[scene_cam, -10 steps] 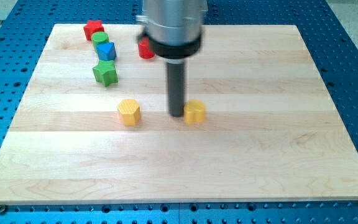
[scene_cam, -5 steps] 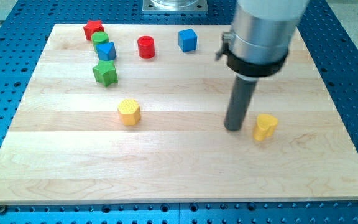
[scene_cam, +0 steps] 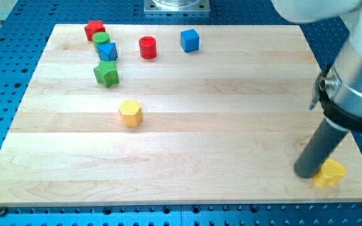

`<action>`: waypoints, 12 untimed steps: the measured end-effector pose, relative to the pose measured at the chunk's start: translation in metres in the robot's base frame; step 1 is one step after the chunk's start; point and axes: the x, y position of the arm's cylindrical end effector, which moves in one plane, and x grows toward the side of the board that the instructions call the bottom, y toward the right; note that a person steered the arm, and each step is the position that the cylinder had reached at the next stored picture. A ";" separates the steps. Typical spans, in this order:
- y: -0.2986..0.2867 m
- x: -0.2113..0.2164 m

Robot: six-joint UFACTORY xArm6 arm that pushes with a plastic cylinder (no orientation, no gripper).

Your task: Move the yellow heart to the bottom right corner

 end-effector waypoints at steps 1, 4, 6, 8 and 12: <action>-0.059 0.002; 0.025 0.029; 0.108 0.021; 0.090 -0.005; 0.000 -0.122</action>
